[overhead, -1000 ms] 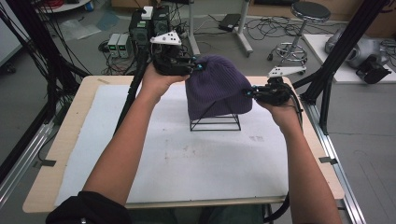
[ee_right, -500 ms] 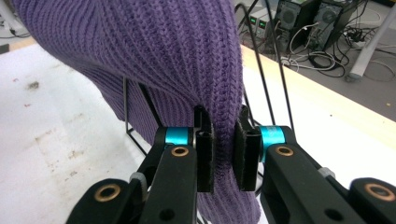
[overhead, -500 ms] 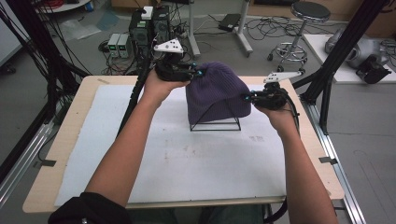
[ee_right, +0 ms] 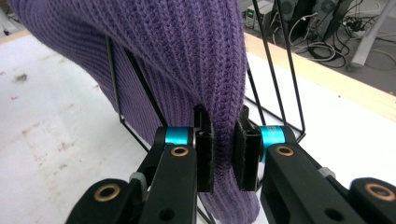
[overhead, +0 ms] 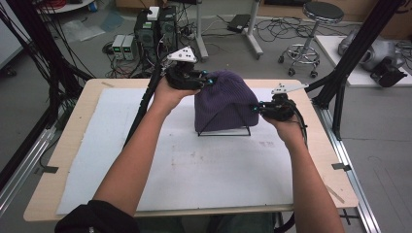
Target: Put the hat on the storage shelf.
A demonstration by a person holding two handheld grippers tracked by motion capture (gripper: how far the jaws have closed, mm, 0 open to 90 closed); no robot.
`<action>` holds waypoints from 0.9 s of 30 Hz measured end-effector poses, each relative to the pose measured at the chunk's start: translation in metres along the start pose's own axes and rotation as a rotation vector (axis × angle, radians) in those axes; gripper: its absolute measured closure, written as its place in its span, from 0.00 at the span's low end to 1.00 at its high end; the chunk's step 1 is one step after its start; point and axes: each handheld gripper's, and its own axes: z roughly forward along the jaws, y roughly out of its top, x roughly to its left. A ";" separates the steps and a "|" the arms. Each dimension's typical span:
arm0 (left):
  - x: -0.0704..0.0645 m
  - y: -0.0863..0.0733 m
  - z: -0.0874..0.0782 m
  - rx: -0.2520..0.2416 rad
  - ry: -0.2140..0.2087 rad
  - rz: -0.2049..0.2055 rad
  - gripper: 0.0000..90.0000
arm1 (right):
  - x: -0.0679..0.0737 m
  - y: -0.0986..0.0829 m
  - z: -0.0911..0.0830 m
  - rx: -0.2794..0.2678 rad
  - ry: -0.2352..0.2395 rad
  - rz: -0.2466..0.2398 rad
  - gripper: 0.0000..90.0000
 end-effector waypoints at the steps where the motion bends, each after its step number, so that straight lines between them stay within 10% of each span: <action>1: 0.000 0.000 0.000 0.000 0.000 0.000 0.86 | -0.001 -0.003 0.001 0.000 0.001 0.002 0.91; 27: 0.001 0.001 0.030 0.057 0.002 0.048 0.85 | -0.009 -0.039 0.012 0.009 0.007 0.052 0.91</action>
